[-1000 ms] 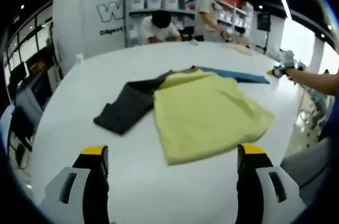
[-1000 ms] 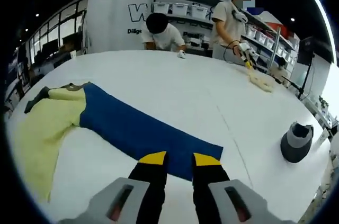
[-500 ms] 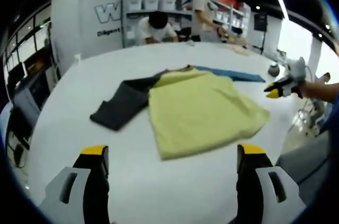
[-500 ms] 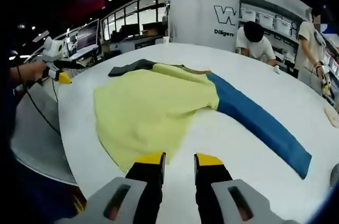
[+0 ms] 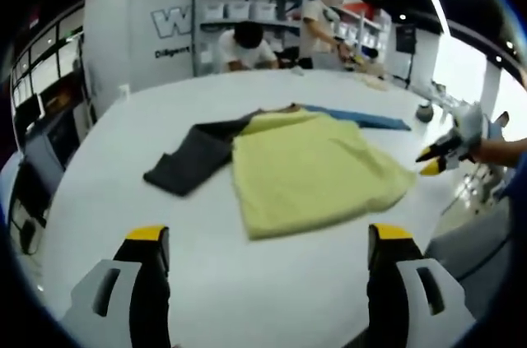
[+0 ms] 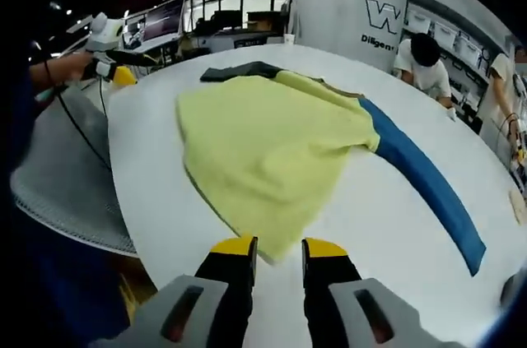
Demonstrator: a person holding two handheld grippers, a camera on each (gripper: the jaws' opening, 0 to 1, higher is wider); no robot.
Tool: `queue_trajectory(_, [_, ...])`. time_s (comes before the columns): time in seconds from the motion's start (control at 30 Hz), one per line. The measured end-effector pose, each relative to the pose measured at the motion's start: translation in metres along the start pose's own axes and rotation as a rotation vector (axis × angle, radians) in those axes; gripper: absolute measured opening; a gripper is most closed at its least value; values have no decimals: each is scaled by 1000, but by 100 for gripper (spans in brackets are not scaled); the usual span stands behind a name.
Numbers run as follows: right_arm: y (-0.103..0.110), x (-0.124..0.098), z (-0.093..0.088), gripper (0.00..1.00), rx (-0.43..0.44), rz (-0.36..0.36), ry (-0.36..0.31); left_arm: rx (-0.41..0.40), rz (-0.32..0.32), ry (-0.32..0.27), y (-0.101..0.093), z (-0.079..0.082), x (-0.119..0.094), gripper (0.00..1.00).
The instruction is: Fold the garment on the visible template until the final outline fits inside the template.
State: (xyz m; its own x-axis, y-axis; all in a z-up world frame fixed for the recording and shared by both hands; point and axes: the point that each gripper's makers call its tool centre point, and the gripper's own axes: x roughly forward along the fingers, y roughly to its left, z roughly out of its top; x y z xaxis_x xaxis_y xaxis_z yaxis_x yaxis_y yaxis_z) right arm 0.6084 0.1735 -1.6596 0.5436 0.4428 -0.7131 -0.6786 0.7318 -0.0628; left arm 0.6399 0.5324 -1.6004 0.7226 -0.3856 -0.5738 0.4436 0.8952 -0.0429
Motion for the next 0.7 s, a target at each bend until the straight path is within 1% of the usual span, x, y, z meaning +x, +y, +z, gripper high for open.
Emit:
queue_trajectory(0.07, [3,1,0,18,-1,4,3,3,-1,-1,-3,0,-2,96])
queue_trajectory(0.17, [7,5,-3,17,-38,-4,22,6,1,-5,-4,0,-7,96])
queue_trajectory(0.2, [4,11,-10,16,-32,-7,33,7,3,-7,-4,0,-9,96])
queue_trajectory(0.23, [3,12,-12,16,-32,-10,38,7,4,-7,-5,0,-10,96])
queue_trajectory(0.27, [1,13,-17,16,-44,-25,63,7,5,-5,-6,0,-12,96])
queue_trajectory(0.33, [-2,14,-21,16,-68,-40,84,11,6,-6,-6,0,-13,96])
queue_trajectory(0.4, [-3,17,-21,14,-64,-40,81,10,12,-9,-6,-1,-17,96])
queue_trajectory(0.43, [-2,16,-18,12,-42,-33,63,5,16,-11,-5,-2,-20,96])
queue_trajectory(0.47, [-3,17,-18,11,-46,-36,63,3,17,-11,-5,-3,-21,96])
queue_trajectory(0.53, [-6,19,-21,7,-96,-54,86,1,22,-9,-6,-5,-25,96])
queue_trajectory(0.57, [-6,19,-21,6,-96,-54,85,-1,26,-8,-7,-6,-27,96])
queue_trajectory(0.63, [-7,18,-20,0,-84,-55,73,-5,28,-8,-8,-7,-29,95])
queue_trajectory(0.67, [-10,17,-17,0,-60,-61,49,-7,30,-6,-9,-8,-30,95])
queue_trajectory(0.7, [-10,15,-17,0,-56,-61,46,-7,30,-5,-9,-8,-30,95])
